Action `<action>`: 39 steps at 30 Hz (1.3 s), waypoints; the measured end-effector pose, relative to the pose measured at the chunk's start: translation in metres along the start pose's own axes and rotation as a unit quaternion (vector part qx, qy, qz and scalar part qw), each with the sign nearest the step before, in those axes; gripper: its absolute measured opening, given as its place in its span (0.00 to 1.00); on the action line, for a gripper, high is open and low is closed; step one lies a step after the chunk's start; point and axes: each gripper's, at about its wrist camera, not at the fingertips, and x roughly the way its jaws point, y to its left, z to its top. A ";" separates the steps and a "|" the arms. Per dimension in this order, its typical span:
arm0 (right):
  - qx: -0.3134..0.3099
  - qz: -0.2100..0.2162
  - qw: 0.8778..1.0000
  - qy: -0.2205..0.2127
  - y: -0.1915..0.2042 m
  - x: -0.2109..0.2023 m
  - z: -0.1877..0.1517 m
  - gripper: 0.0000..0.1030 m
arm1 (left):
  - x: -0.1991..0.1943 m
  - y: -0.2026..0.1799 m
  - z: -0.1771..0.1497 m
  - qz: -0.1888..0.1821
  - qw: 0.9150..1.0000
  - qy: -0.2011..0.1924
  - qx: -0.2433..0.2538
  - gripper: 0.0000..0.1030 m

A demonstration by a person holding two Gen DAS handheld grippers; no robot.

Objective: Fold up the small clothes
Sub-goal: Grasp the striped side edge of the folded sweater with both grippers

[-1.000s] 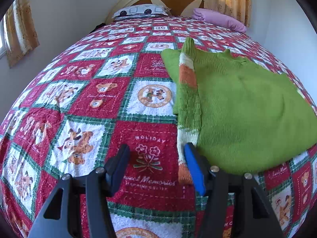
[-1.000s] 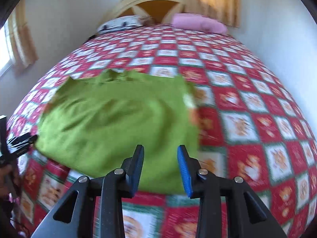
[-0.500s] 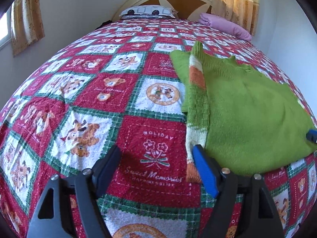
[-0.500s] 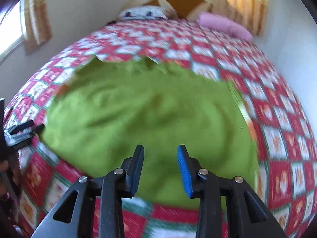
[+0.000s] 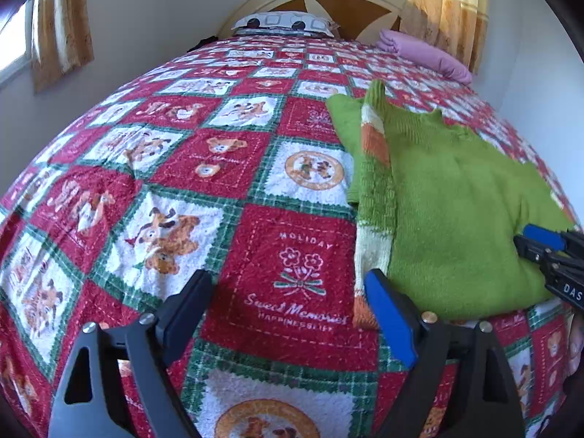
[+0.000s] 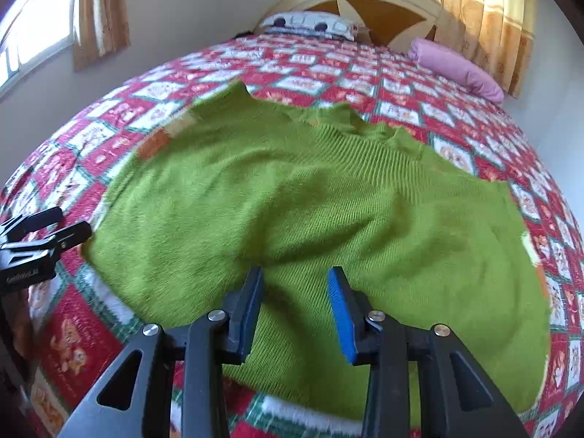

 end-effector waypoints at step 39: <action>-0.217 -0.016 0.974 -0.060 0.151 -0.002 -0.024 0.47 | -0.003 0.006 0.066 0.018 0.996 -0.035 0.086 0.95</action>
